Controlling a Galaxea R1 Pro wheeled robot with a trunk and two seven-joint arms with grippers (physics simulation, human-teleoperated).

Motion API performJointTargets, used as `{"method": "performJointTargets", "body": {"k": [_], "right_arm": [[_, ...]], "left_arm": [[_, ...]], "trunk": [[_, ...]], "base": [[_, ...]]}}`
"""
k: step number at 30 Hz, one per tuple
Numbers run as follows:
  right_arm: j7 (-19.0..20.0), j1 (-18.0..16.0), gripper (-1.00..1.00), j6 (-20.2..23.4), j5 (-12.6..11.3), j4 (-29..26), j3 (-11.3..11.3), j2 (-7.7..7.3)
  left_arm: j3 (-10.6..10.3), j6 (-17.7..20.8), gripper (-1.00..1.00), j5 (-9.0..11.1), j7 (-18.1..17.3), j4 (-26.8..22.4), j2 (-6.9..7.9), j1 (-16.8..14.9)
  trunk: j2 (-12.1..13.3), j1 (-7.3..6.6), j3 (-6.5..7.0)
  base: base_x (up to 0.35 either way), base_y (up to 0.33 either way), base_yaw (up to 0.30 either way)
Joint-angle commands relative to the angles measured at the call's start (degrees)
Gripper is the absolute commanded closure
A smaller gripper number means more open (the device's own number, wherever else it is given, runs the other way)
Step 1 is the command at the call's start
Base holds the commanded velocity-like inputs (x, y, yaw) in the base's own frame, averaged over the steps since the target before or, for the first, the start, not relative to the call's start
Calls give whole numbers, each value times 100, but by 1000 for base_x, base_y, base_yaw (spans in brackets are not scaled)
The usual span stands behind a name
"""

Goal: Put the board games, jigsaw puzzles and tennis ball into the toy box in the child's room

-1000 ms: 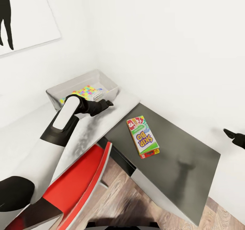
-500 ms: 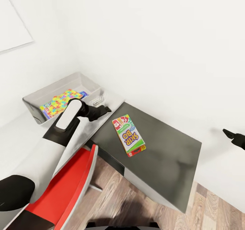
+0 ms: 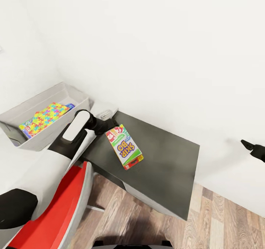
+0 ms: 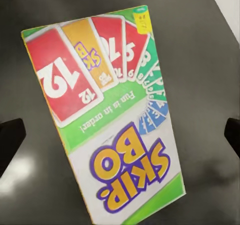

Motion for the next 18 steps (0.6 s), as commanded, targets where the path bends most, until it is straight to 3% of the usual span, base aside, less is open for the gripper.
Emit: {"method": "performJointTargets", "body": {"k": [1,8,18], "right_arm": [[20,-8,-100,36,-7,-3,-8,1],[21,-6,-100,36,-9,-3,-3,5],[24,-5,-100,111,-7,-3,14,6]], "left_arm": [[-14,-6,-100,57,57,-7,7,-5],[-43,6,-100,46,81,196,36,1],[-59,10,-100,42,90,424,125,27]], "trunk": [[-10,3,-9],[-10,3,-9],[-10,3,-8]], "base": [[0,0,-279],[0,0,-219],[0,0,-78]]}}
